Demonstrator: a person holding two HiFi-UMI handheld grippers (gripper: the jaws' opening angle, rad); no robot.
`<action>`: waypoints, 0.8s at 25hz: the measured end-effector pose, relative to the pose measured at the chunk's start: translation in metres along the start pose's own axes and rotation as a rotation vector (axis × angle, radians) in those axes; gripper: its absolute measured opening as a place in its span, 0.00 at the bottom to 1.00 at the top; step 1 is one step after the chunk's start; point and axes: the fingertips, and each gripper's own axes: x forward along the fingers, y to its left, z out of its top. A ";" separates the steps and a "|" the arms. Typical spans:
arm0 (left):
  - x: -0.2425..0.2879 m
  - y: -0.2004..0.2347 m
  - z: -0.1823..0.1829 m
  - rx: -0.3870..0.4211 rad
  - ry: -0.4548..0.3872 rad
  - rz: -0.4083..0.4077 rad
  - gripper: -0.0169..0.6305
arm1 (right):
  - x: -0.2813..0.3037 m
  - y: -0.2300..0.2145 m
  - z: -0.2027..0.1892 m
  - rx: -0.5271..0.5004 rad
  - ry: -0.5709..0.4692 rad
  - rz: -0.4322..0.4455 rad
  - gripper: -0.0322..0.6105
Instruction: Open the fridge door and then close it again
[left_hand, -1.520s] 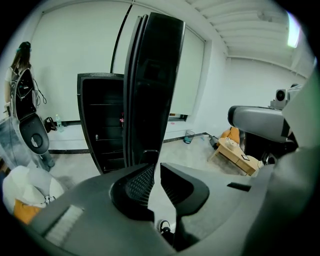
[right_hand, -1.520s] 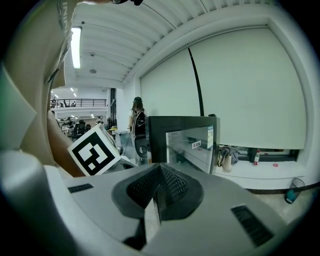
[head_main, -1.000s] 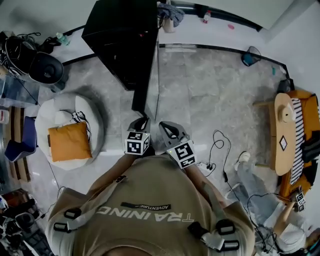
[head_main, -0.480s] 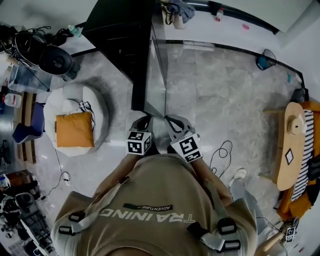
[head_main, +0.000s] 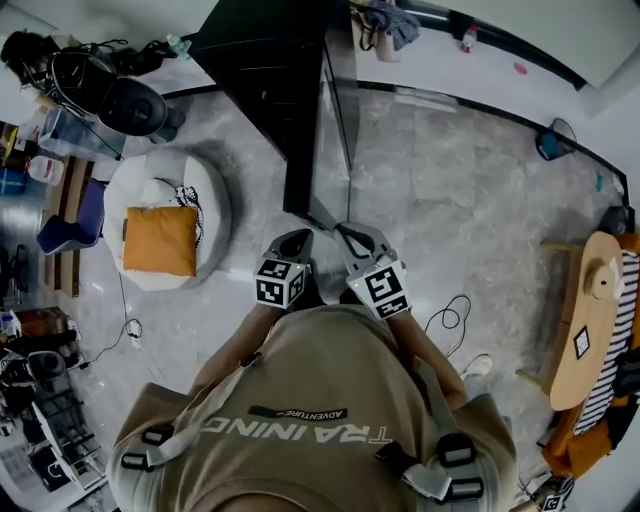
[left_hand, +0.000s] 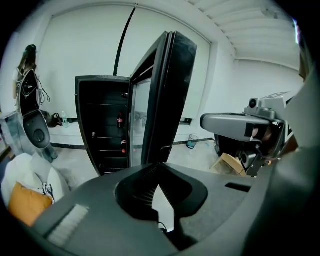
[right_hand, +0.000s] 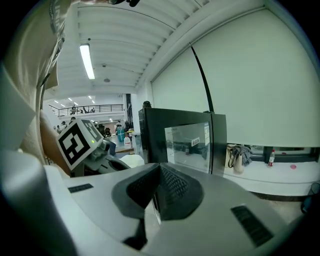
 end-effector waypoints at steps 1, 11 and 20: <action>-0.003 0.001 0.000 0.000 -0.008 0.010 0.03 | 0.001 0.000 -0.002 0.007 0.002 0.010 0.04; -0.039 0.039 0.012 -0.043 -0.094 0.098 0.03 | 0.033 0.001 -0.001 0.018 0.021 0.091 0.04; -0.033 0.063 0.016 -0.071 -0.131 0.097 0.03 | 0.049 0.004 0.001 -0.023 0.043 0.114 0.04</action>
